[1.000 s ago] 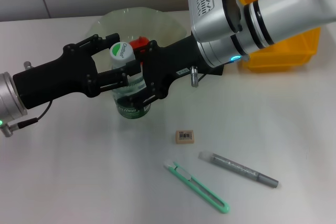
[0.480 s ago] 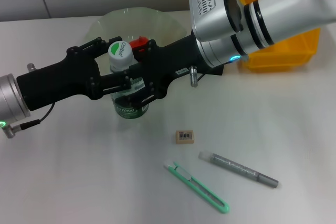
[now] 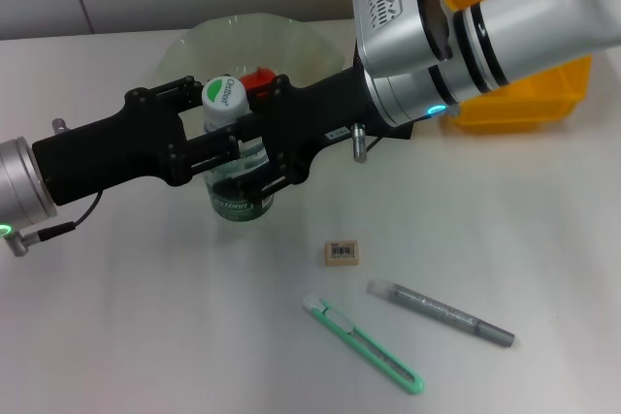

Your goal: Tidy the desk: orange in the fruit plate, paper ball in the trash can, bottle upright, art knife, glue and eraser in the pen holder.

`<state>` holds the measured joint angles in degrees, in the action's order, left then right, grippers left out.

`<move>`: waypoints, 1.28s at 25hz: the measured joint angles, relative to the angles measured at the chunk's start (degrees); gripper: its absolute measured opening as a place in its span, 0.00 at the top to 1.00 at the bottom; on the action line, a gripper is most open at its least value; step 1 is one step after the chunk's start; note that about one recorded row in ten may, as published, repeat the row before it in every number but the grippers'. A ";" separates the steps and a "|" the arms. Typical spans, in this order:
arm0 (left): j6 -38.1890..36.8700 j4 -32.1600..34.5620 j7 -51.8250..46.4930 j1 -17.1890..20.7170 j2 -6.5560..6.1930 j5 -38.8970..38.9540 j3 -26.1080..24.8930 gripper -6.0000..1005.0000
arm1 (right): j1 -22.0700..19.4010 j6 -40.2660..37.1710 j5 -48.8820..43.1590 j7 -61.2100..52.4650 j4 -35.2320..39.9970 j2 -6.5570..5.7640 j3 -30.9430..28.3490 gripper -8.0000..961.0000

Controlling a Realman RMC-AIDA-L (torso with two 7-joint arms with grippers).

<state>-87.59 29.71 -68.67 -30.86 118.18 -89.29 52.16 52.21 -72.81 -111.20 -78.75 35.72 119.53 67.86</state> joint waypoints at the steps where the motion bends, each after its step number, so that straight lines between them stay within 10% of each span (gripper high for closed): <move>1: 0.01 0.01 0.08 -0.02 0.00 0.03 0.08 0.21 | -0.04 -0.08 0.12 0.03 -0.01 0.00 0.01 0.17; 12: -0.21 0.03 0.96 0.38 0.20 0.57 0.26 0.49 | -0.57 0.24 0.98 0.45 -0.06 0.07 0.01 0.17; 32: 1.69 -0.07 -1.11 -0.08 0.07 0.02 0.36 0.55 | -3.07 0.48 2.99 0.48 2.18 0.00 -0.16 0.26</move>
<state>-85.90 29.64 -69.77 -30.94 118.25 -89.28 52.52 49.14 -72.33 -108.21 -78.27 37.90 119.53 67.70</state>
